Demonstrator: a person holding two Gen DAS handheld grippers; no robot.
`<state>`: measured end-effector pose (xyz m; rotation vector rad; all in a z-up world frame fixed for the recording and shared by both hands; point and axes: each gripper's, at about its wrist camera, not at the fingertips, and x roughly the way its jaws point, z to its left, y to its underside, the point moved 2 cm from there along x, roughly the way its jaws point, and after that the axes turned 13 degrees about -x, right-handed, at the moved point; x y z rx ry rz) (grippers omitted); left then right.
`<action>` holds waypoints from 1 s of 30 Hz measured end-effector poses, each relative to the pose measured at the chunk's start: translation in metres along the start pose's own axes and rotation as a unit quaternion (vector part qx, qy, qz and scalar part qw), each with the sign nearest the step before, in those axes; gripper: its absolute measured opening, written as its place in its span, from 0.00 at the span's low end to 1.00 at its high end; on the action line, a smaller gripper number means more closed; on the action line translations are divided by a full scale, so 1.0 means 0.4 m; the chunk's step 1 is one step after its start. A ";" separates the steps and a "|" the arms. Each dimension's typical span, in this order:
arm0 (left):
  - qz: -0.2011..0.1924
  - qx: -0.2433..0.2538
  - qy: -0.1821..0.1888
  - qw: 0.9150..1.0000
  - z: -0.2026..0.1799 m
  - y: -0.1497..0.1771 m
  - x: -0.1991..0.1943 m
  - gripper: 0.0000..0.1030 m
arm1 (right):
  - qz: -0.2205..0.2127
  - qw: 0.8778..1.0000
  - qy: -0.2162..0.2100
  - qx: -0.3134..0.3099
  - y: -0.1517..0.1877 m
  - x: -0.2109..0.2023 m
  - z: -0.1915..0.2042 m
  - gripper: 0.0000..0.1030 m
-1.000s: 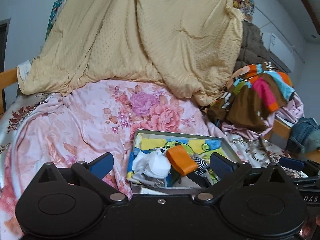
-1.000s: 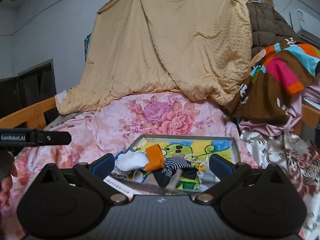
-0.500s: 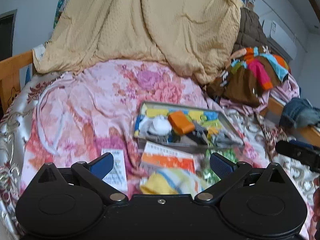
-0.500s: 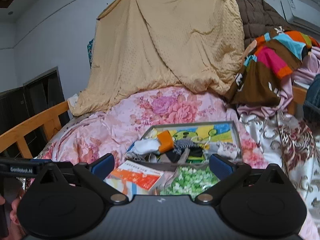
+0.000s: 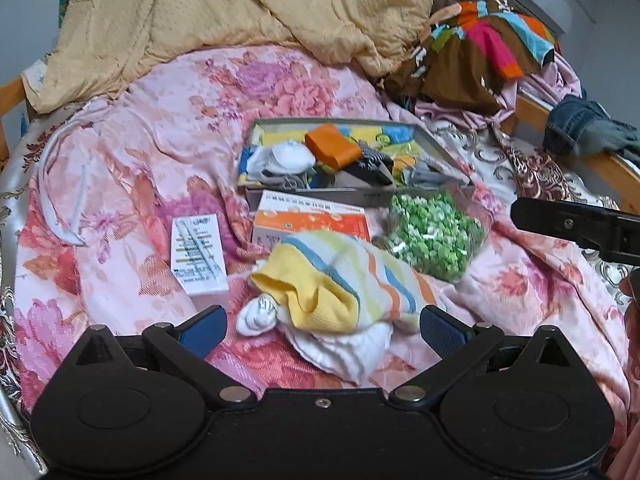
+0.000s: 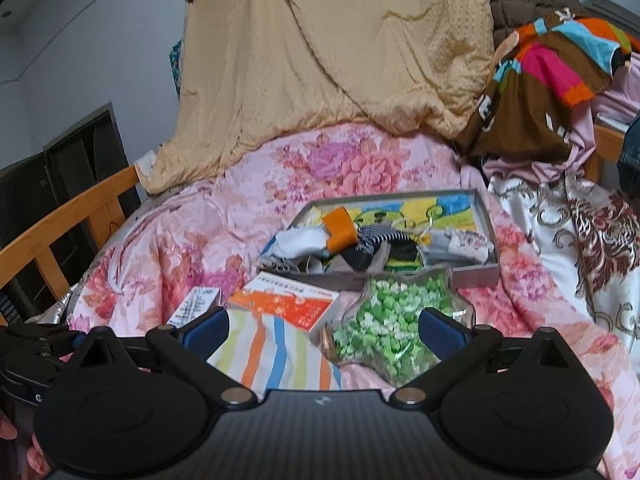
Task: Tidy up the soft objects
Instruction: 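Withdraw both grippers from the frog tray back toward the striped sock pile, then grasp the white cloth with the left gripper while the right gripper grasps the striped sock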
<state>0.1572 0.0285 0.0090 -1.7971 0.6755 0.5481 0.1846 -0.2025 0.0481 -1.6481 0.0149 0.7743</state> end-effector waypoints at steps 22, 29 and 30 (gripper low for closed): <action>0.104 0.017 -0.045 0.993 -0.011 0.034 0.104 0.99 | 0.084 0.996 -0.020 0.025 0.039 0.091 0.006 1.00; 0.127 0.006 -0.057 0.990 0.001 0.037 0.131 0.99 | 0.104 0.993 -0.047 0.037 0.041 0.153 0.015 1.00; 0.129 0.005 -0.058 0.990 0.001 0.038 0.134 0.99 | 0.106 0.992 -0.054 0.044 0.041 0.164 0.012 1.00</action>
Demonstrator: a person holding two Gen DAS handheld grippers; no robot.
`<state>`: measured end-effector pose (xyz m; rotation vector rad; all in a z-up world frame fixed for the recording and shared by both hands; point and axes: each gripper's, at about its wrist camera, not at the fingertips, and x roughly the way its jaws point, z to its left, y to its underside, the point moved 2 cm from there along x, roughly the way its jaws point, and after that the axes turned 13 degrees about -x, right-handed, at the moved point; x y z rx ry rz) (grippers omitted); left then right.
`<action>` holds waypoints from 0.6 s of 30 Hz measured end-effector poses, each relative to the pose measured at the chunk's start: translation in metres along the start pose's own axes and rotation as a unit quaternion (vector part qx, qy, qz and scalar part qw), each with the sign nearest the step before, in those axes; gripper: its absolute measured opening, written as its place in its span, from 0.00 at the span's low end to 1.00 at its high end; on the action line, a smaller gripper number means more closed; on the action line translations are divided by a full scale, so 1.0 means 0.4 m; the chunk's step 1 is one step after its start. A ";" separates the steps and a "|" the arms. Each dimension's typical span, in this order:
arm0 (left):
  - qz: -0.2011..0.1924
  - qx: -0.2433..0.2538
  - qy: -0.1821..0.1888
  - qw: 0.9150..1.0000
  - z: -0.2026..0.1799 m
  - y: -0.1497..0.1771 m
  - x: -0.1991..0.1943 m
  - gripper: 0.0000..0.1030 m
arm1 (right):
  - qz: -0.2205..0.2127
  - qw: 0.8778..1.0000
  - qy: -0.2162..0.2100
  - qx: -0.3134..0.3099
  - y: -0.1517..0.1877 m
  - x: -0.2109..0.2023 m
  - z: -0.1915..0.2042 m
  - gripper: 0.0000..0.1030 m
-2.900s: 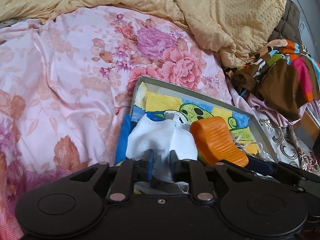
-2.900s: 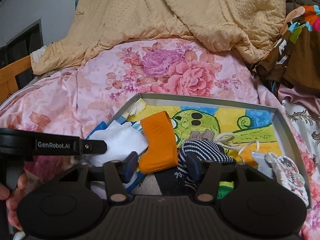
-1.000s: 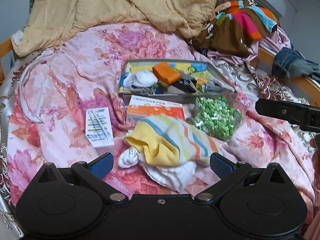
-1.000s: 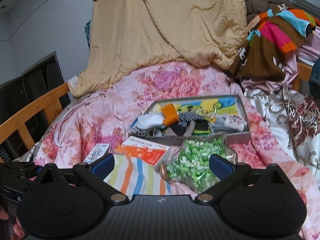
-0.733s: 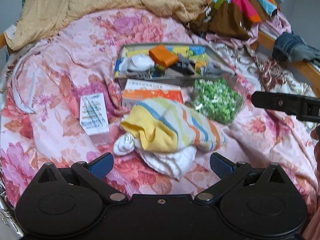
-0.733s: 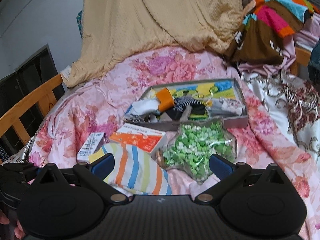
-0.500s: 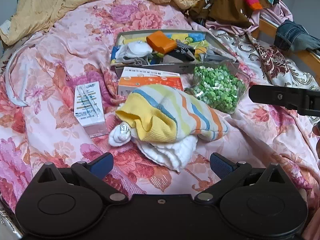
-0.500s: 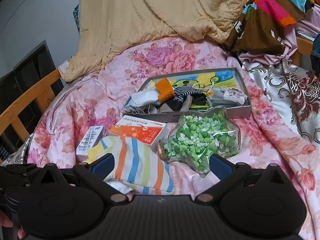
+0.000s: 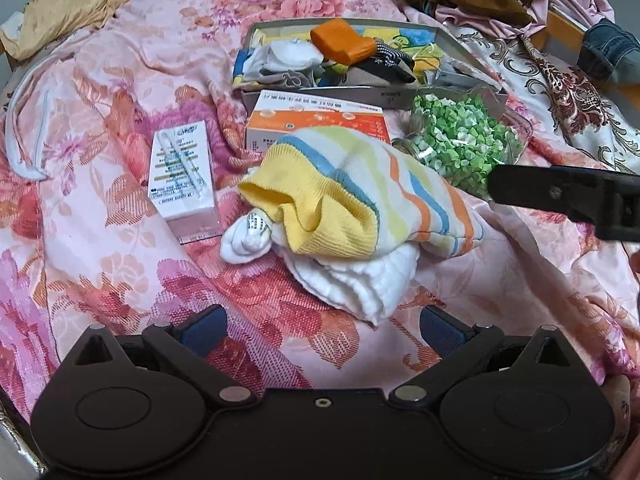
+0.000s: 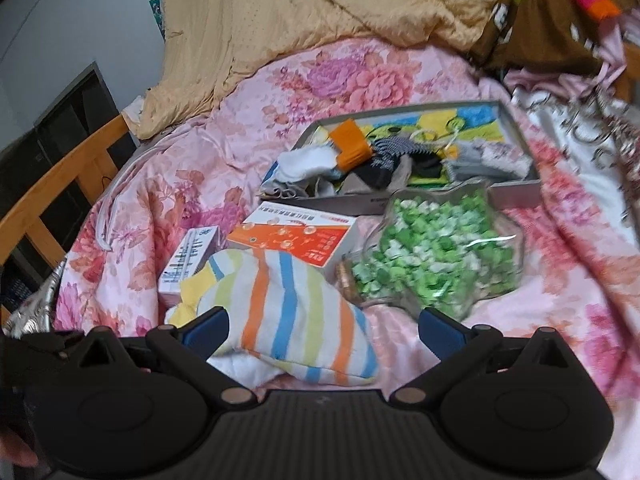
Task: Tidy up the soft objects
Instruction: 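Grasp the white cloth with the left gripper while the right gripper grasps the striped sock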
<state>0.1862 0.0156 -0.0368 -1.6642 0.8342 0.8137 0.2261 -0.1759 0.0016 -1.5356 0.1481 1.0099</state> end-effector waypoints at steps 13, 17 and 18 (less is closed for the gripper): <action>-0.007 -0.026 0.021 0.999 -0.005 -0.017 0.031 0.99 | 0.043 0.992 -0.115 0.017 -0.045 0.149 0.019 1.00; 0.003 -0.006 0.016 1.000 -0.023 -0.012 0.045 0.99 | 0.060 0.992 -0.112 -0.017 -0.047 0.187 0.055 1.00; 0.007 -0.002 0.015 1.000 -0.026 -0.011 0.050 0.99 | 0.062 0.992 -0.106 -0.025 -0.044 0.193 0.063 1.00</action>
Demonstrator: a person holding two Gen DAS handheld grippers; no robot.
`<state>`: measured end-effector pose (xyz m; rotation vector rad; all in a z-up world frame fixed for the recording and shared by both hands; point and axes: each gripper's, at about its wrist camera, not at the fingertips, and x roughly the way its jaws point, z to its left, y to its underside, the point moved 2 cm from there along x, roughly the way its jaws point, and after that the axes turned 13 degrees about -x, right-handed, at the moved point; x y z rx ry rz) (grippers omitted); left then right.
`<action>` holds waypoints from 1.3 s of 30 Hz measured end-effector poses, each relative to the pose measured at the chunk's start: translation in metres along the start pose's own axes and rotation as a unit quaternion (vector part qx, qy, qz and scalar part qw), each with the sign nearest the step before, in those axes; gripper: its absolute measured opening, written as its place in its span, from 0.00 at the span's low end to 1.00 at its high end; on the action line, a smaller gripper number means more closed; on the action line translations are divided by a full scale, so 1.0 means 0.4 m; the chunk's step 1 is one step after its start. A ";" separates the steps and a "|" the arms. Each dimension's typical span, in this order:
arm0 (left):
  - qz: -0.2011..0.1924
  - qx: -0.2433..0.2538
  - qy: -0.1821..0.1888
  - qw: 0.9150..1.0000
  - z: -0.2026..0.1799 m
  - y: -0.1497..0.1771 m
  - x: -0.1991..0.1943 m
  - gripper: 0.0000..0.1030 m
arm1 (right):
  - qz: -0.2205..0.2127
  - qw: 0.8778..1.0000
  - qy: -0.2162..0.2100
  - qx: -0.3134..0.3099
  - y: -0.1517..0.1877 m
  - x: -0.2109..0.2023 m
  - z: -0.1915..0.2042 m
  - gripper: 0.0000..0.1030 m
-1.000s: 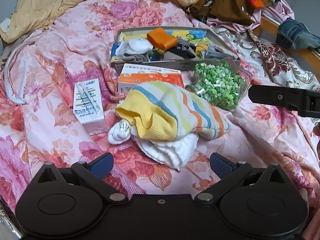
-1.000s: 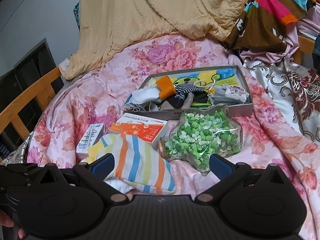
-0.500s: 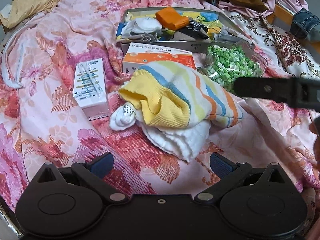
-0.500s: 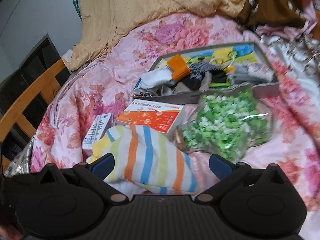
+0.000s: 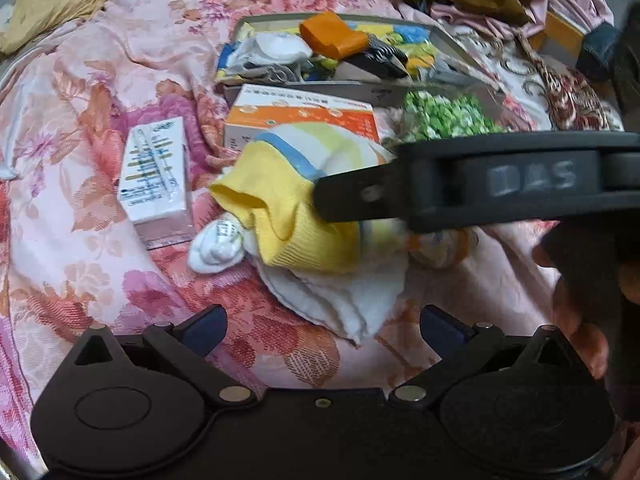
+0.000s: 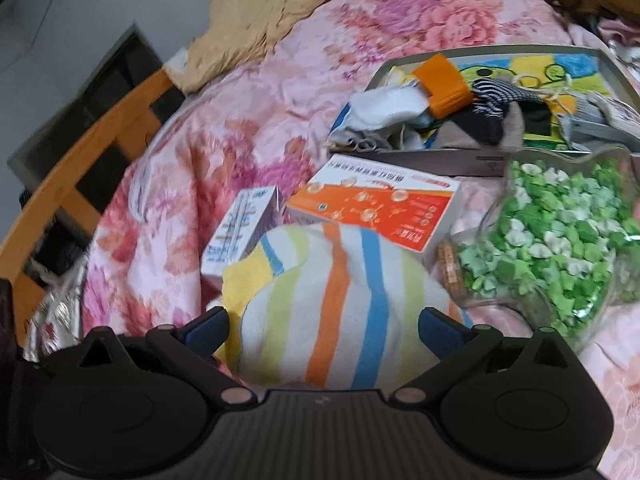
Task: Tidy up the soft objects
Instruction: 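Grasp the white cloth with the left gripper while the right gripper grasps the striped sock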
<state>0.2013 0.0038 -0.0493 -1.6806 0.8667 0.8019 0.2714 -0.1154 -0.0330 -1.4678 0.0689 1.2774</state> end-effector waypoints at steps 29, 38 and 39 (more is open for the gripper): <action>-0.066 0.016 -0.040 0.997 0.012 -0.023 0.003 0.99 | 0.014 0.991 0.083 0.108 0.049 -0.045 -0.118 0.48; -0.116 0.078 -0.068 0.988 -0.018 -0.025 -0.002 0.99 | 0.023 0.986 0.056 0.154 0.070 -0.027 -0.139 0.53; -0.119 0.084 -0.067 0.987 -0.022 -0.025 0.001 0.99 | 0.023 0.986 0.052 0.158 0.072 -0.024 -0.141 0.53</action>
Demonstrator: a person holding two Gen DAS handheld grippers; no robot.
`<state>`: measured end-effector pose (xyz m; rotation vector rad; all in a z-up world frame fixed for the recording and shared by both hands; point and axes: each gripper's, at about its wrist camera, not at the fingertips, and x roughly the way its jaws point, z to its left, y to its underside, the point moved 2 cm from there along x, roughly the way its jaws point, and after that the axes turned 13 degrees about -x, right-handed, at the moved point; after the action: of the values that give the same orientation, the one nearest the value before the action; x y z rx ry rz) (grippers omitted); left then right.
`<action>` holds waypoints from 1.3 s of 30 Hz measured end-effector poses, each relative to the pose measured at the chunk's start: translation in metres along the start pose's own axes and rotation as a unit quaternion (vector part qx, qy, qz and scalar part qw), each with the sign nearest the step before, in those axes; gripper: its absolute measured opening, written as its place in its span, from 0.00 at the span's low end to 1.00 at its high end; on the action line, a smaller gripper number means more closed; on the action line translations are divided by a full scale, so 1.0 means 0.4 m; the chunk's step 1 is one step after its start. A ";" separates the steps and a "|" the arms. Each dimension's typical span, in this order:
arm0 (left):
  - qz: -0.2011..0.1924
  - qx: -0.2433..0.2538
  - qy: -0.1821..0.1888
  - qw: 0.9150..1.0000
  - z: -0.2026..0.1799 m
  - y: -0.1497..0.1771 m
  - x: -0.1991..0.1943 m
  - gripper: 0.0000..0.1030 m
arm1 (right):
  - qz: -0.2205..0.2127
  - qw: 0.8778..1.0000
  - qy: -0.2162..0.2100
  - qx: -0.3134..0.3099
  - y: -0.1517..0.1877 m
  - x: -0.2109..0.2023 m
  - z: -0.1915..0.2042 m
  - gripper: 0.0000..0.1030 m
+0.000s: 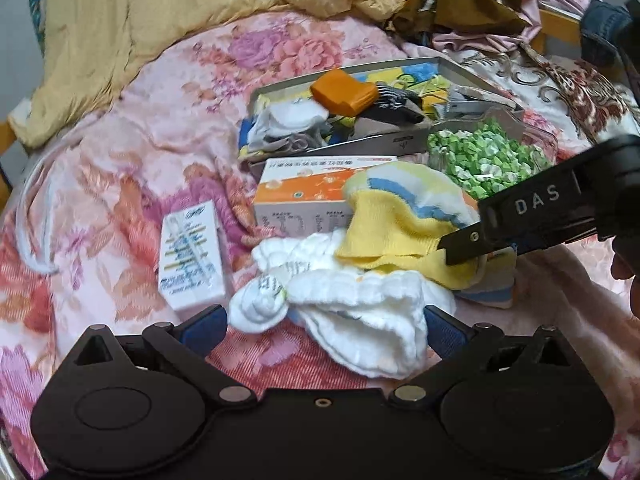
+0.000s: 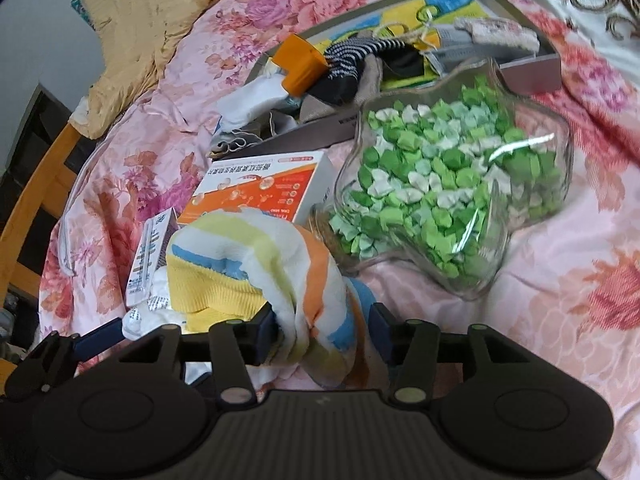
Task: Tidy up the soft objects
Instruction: 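Grasp the white cloth with the left gripper while the right gripper grasps the striped sock, then carry the white cloth and striped sock with both grippers over the frog tray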
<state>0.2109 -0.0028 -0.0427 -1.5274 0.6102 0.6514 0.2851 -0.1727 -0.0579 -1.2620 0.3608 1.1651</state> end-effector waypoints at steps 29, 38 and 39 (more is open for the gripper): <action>0.024 -0.006 0.059 0.998 -0.021 0.006 0.033 0.39 | -0.024 0.999 -0.030 0.028 0.024 -0.003 0.005 0.26; -0.019 -0.033 0.046 0.998 -0.001 -0.019 0.010 0.23 | -0.069 0.997 -0.005 0.021 0.008 -0.048 0.004 0.24; -0.021 -0.035 0.046 0.998 0.001 -0.021 0.009 0.23 | -0.073 0.997 -0.002 0.019 0.006 -0.051 0.005 0.24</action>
<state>0.2194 -0.0019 -0.0393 -1.6378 0.6282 0.5787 0.2736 -0.1809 -0.0426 -1.2327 0.2814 1.0307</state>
